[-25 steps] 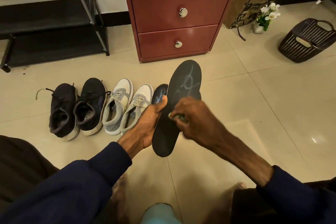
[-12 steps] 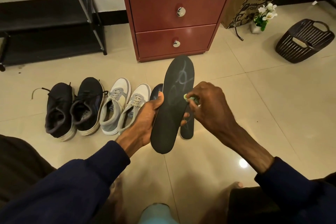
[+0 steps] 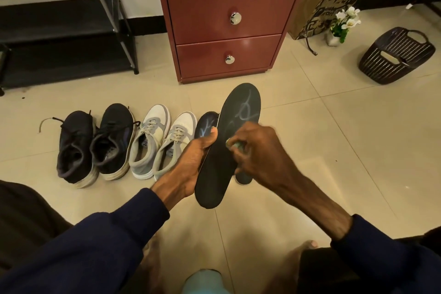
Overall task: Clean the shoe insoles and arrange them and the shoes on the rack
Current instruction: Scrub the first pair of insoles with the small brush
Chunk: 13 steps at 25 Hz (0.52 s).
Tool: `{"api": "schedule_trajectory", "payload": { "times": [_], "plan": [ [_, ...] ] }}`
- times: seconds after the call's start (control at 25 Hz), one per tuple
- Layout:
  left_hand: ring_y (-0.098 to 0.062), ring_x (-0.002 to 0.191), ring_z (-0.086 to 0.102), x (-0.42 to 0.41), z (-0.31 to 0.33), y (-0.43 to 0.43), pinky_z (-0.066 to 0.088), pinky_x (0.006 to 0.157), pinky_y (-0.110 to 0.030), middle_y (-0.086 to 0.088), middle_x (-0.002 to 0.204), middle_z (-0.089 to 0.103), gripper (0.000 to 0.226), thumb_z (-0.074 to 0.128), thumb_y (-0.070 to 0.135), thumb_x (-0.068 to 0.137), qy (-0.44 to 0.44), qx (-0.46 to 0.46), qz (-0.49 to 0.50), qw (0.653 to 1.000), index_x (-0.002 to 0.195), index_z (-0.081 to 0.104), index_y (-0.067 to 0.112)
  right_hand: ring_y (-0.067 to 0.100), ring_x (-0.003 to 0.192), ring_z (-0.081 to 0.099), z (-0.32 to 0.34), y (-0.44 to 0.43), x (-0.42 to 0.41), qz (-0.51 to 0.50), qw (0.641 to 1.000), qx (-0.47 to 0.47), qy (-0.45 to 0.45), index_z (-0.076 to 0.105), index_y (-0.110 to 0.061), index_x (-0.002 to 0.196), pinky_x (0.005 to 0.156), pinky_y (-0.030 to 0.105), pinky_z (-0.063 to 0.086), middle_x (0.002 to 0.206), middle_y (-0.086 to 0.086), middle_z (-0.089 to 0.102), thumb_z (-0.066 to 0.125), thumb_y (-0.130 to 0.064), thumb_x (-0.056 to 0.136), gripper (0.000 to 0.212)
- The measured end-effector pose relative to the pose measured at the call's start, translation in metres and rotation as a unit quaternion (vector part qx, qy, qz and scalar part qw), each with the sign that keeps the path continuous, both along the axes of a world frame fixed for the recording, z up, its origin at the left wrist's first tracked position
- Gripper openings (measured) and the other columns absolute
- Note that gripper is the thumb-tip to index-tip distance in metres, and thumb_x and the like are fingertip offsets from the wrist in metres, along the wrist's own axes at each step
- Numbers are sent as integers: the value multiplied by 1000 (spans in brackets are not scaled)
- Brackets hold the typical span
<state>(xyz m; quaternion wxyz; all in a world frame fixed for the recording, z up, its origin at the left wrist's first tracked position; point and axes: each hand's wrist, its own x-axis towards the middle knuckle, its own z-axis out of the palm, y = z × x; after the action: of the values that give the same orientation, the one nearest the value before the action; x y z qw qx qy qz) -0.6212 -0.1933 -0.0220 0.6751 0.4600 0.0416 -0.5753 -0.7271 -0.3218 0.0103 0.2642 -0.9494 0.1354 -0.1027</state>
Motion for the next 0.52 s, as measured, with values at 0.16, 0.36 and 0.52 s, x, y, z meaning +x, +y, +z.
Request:
{"api": "schedule_trajectory", "payload": {
  "times": [0.16, 0.36, 0.52],
  "plan": [
    [-32, 91, 72, 2, 3, -1, 59, 86, -46, -17, 114, 74, 42, 53, 44, 104, 1, -9, -7, 1000, 115, 78, 12, 17, 83, 61, 3, -5, 5, 37, 999, -1, -12, 78, -10, 95, 74, 28, 52, 92, 5, 70, 78, -5, 80, 17],
    [-32, 84, 72, -7, 13, 1, 60, 76, -46, -18, 107, 75, 46, 48, 43, 105, 12, -15, -29, 999, 111, 79, 9, 19, 86, 60, -2, -9, 4, -37, 998, -14, -52, 76, -9, 98, 78, 33, 54, 96, 8, 69, 76, -6, 82, 17],
    [-36, 95, 70, -4, 11, 3, 58, 84, -49, -20, 117, 72, 48, 50, 45, 105, 5, -10, -43, 999, 121, 74, 7, 12, 81, 61, 3, -21, 4, 18, 999, 5, -45, 78, -11, 95, 75, 31, 57, 93, 3, 70, 77, -6, 81, 15]
  ]
}}
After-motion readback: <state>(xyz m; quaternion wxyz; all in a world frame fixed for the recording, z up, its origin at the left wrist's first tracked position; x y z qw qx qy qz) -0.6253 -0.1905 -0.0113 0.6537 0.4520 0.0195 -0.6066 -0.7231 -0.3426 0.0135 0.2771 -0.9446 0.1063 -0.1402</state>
